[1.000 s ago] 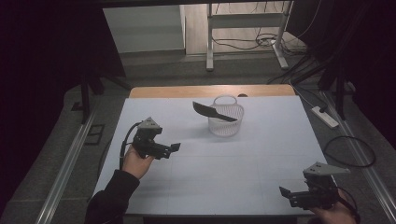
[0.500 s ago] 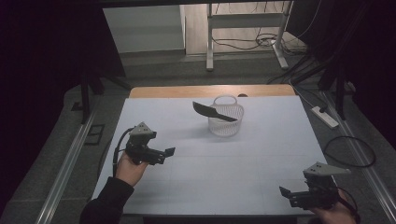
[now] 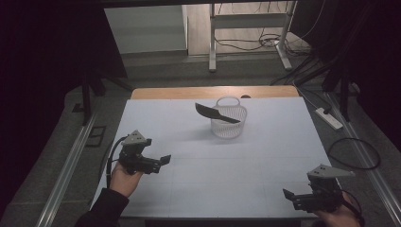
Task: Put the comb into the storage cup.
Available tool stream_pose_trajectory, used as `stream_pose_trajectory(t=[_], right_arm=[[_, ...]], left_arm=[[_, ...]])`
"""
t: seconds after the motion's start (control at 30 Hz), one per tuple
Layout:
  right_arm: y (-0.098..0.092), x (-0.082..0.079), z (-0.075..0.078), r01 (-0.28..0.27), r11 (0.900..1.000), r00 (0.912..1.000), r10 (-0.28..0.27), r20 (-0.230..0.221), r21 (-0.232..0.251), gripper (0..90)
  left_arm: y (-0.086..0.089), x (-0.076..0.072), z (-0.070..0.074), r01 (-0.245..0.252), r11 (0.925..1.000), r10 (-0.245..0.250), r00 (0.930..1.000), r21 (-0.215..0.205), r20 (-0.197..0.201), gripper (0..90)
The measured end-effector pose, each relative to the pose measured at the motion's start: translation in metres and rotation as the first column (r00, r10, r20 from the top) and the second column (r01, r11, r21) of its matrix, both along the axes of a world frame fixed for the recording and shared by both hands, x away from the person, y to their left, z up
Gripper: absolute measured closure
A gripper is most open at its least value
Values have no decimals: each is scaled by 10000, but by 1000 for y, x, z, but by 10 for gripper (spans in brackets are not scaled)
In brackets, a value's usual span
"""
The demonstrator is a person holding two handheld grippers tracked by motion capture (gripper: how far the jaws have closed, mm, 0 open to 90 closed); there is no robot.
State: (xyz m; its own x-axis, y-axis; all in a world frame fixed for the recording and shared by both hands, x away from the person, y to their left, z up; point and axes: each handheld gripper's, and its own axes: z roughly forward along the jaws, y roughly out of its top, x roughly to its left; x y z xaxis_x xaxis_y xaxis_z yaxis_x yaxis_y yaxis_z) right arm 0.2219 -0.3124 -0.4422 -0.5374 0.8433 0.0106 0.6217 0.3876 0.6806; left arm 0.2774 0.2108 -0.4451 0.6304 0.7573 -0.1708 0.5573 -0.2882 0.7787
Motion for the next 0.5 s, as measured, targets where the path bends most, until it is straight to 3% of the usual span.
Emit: stream_pose_trajectory(t=[0.5], right_arm=[[0,0,0,4,10000,10000,-4,5,-2,0]], left_arm=[[13,-22,-2,-281,9996,282,9996,37,-34,0]])
